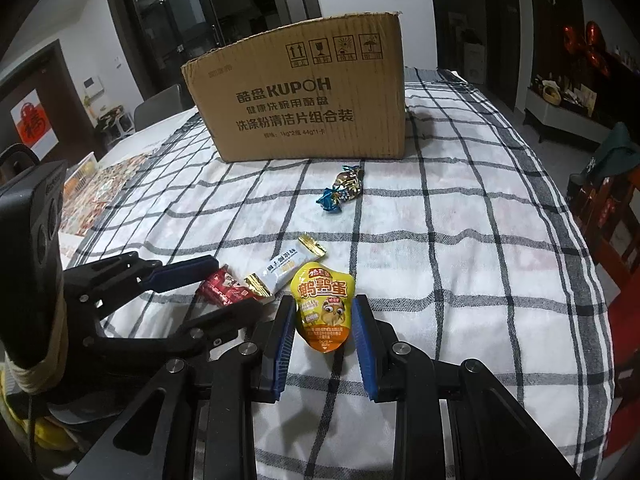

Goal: Organize snacks

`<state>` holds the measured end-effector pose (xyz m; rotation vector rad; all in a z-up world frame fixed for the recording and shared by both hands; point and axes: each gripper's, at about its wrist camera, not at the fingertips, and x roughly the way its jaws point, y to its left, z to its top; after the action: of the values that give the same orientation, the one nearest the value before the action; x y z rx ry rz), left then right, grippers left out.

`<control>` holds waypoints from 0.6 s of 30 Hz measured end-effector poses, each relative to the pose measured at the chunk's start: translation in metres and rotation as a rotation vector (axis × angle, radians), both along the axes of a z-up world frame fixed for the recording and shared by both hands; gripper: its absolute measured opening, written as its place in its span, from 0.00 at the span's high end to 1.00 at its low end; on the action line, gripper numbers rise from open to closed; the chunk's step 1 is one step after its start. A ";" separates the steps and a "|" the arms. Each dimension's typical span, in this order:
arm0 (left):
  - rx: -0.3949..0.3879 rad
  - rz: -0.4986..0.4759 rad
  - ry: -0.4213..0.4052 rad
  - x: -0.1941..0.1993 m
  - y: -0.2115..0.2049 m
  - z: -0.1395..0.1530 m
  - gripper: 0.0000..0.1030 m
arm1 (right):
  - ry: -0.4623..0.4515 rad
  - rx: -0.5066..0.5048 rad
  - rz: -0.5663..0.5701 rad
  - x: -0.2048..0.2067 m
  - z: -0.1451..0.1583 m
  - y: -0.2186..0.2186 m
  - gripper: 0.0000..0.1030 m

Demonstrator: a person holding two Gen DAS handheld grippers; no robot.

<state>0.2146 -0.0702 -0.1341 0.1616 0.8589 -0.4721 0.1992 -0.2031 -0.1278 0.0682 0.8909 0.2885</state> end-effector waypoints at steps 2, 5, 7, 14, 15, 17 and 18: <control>-0.001 -0.004 -0.003 -0.002 0.000 0.000 0.55 | 0.000 0.001 0.002 0.000 0.000 0.000 0.71; -0.001 -0.006 -0.008 -0.004 -0.001 0.000 0.55 | -0.004 0.000 0.001 -0.001 0.001 0.001 0.71; -0.018 0.000 0.003 -0.005 0.000 0.002 0.55 | -0.006 0.001 0.000 -0.001 0.002 0.000 0.71; -0.039 0.038 -0.031 -0.009 0.008 0.020 0.55 | -0.027 0.009 0.001 -0.004 0.013 0.001 0.71; -0.039 0.044 -0.041 -0.010 0.008 0.024 0.55 | -0.033 0.012 0.002 -0.004 0.015 0.002 0.71; -0.044 0.056 -0.056 -0.010 0.011 0.033 0.55 | -0.043 0.014 0.003 -0.004 0.020 0.002 0.71; -0.046 0.062 -0.061 -0.010 0.012 0.037 0.55 | -0.051 0.020 0.004 -0.004 0.024 0.002 0.71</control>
<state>0.2041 -0.0585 -0.0970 0.1063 0.7905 -0.4260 0.1949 -0.2014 -0.1039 0.0771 0.8381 0.3013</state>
